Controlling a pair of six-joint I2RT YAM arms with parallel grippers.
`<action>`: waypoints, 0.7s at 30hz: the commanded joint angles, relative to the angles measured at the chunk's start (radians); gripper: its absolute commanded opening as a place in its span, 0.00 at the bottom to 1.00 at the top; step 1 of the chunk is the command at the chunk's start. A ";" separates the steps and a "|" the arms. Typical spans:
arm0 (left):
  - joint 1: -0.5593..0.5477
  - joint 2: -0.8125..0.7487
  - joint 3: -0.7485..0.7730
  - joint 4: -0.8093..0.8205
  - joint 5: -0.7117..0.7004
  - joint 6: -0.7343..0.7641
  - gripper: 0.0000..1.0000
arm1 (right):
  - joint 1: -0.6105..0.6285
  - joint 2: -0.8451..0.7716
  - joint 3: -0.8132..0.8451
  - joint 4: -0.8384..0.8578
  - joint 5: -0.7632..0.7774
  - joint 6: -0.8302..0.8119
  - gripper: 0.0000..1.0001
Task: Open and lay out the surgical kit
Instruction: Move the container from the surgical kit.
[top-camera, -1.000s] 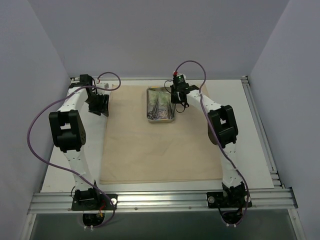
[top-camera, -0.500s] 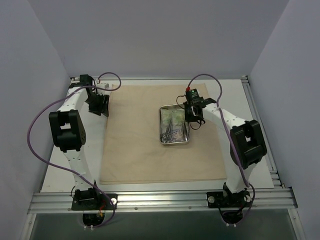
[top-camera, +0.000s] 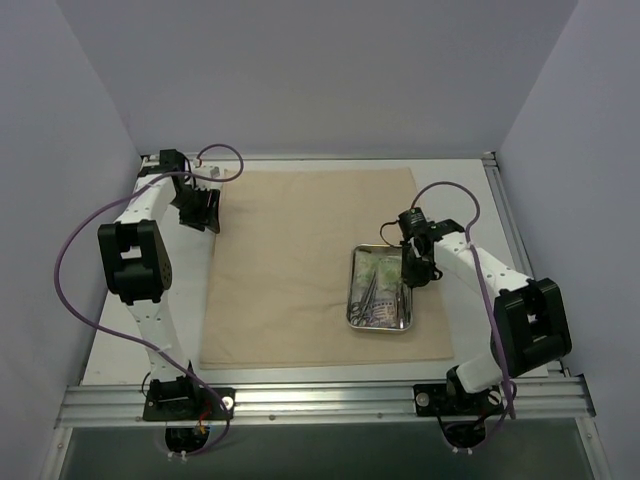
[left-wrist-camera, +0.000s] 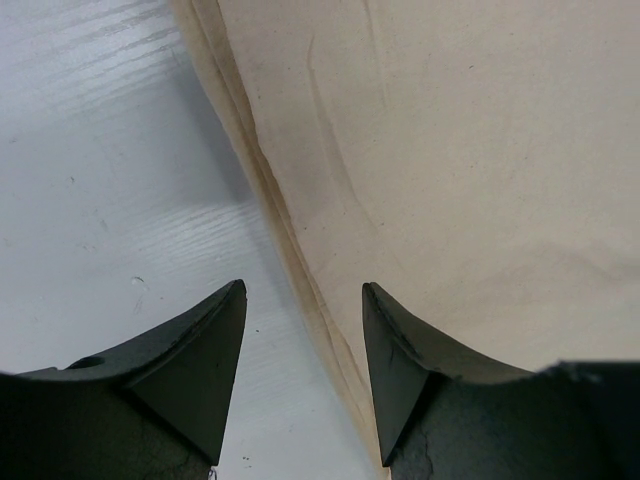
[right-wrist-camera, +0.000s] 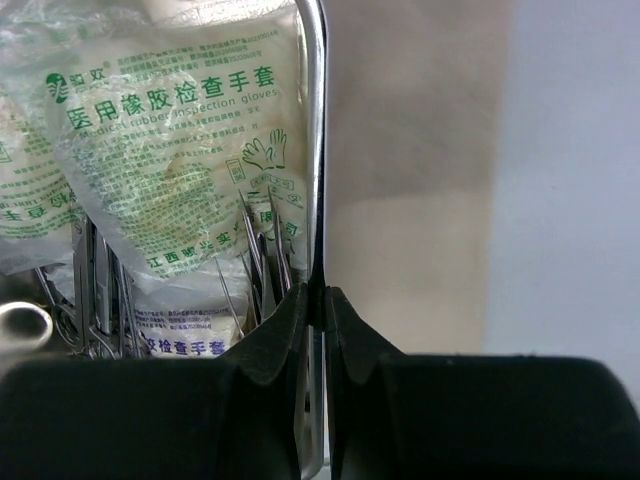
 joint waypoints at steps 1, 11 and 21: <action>0.002 -0.032 0.010 0.019 0.040 0.021 0.59 | -0.081 -0.057 0.002 -0.146 0.064 -0.011 0.00; 0.006 -0.026 0.013 0.020 0.028 0.040 0.59 | -0.167 0.082 0.074 -0.166 0.046 -0.118 0.03; 0.006 -0.012 0.017 0.020 0.031 0.044 0.59 | -0.165 0.185 0.135 -0.170 0.066 -0.137 0.27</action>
